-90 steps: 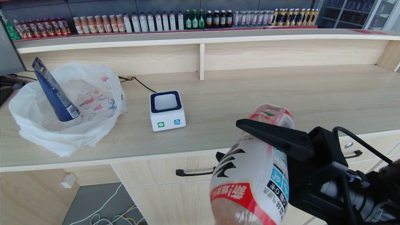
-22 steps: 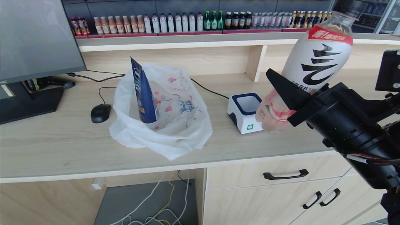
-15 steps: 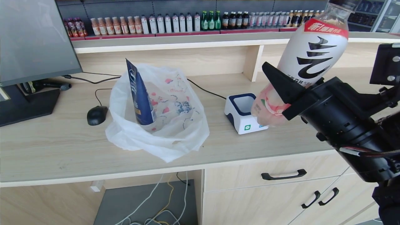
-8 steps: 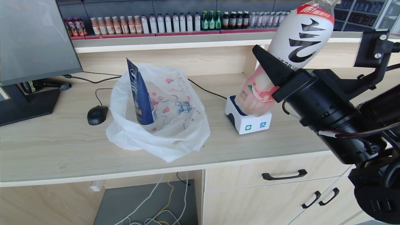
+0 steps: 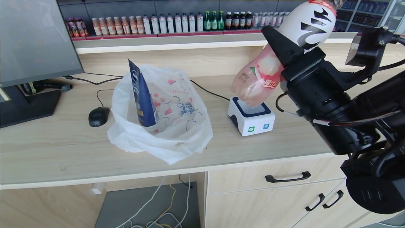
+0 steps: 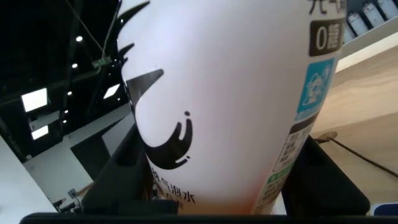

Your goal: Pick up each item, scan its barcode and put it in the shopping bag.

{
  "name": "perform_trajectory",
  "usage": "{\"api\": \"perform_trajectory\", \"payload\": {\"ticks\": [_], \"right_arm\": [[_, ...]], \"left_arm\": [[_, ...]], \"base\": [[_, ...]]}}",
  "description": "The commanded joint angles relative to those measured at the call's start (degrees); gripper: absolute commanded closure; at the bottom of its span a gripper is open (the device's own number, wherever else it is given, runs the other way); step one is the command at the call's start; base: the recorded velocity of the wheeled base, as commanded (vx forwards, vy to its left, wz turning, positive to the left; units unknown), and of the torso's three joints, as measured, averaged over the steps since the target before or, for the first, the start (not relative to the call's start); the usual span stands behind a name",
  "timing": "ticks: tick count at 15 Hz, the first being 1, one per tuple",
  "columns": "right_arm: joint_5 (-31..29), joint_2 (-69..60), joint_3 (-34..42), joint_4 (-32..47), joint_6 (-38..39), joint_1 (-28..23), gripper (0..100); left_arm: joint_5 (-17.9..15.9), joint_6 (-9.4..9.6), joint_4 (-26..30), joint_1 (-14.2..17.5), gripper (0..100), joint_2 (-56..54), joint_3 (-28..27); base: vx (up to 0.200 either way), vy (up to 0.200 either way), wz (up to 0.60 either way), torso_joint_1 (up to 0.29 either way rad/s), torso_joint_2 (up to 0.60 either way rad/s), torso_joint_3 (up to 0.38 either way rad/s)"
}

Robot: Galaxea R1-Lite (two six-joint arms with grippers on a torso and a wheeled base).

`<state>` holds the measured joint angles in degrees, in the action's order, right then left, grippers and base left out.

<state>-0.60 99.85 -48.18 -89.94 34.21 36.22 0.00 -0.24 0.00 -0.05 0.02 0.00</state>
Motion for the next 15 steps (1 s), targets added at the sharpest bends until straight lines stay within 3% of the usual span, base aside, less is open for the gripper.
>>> {"api": "perform_trajectory", "payload": {"ticks": [1,15], "right_arm": [[-1.2,1.0,-1.4,-0.1,3.3,-0.3,100],[-5.6,7.4,-4.4,-0.1,26.0,-5.5,100]], "left_arm": [[0.0,-0.02,0.0,0.0,0,0.0,0.0],[0.0,-0.02,0.0,0.0,0,0.0,0.0]], "base": [[0.000,0.000,0.00,0.000,0.00,0.000],[0.000,0.000,0.00,0.000,0.00,0.000]]}}
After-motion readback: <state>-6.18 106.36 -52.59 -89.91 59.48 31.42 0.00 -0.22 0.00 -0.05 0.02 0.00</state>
